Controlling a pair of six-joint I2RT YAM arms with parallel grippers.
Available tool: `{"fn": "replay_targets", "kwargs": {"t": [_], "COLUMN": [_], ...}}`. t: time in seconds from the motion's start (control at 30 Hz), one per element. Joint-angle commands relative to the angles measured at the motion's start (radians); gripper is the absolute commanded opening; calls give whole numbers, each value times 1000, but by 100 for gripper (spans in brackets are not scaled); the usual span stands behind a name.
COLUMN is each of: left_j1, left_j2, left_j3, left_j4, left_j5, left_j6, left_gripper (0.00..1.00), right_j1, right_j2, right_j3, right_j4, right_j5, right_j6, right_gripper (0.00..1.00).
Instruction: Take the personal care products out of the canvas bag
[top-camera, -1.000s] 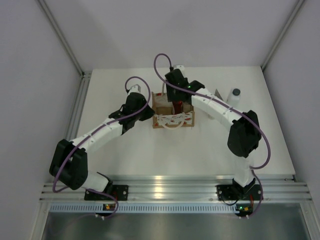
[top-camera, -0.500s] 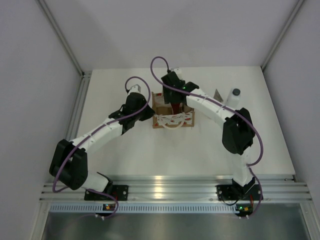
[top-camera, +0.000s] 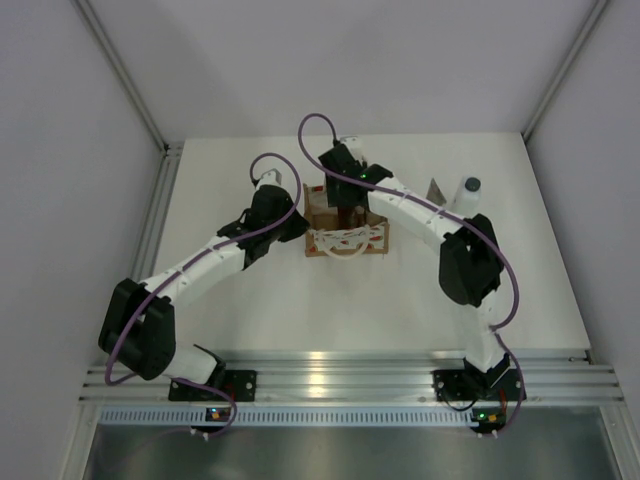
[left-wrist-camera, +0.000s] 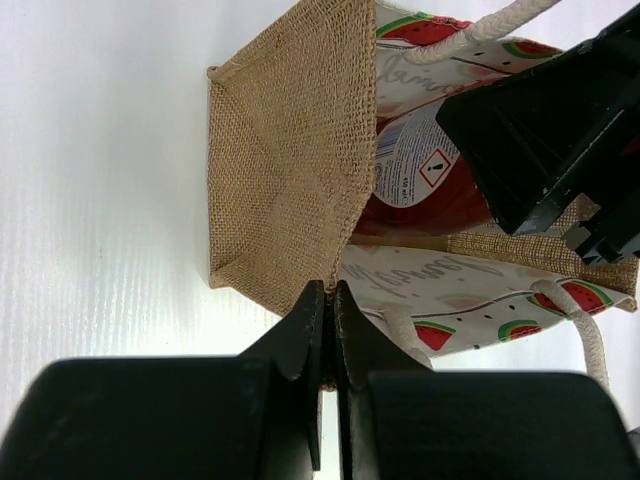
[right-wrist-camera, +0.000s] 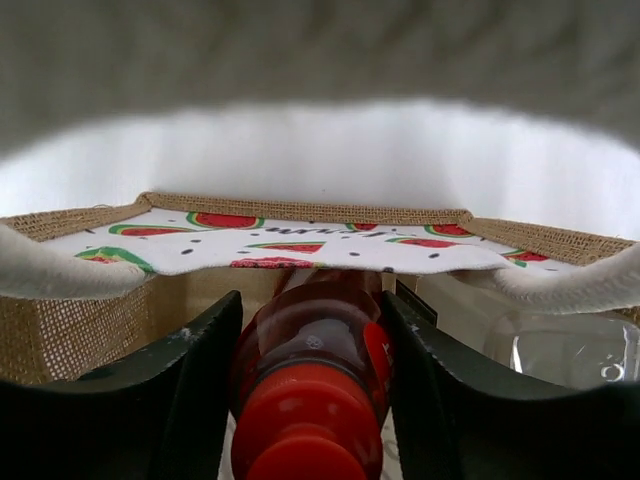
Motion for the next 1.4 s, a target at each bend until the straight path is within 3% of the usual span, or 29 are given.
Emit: {"fn": "replay_targets", "kwargs": {"t": [0.0, 0.3, 0.47, 0.5, 0.53, 0.97, 1.37], "left_j1": [1, 1, 1, 3, 1, 1, 3], "left_j2": [-39, -42, -42, -42, -42, -44, -41], "left_j3": [26, 24, 24, 26, 26, 32, 30], "left_j4": [13, 14, 14, 13, 13, 13, 13], "left_j5": [-5, -6, -5, -5, -5, -6, -17], "left_j6": [7, 10, 12, 12, 13, 5, -1], "left_gripper": [0, 0, 0, 0, 0, 0, 0], "right_j1": [8, 9, 12, 11, 11, 14, 12], "right_j2": [40, -1, -85, -105, -110, -219, -309], "right_j3": [31, -4, -148, -162, -168, -235, -217], "right_j4": [-31, 17, 196, 213, 222, 294, 300], "right_j5": [40, 45, -45, -51, -65, -208, -216], "right_j6": [12, -17, -95, -124, -136, -244, -265], "right_gripper": [50, 34, 22, 15, 0, 0, 0]}}
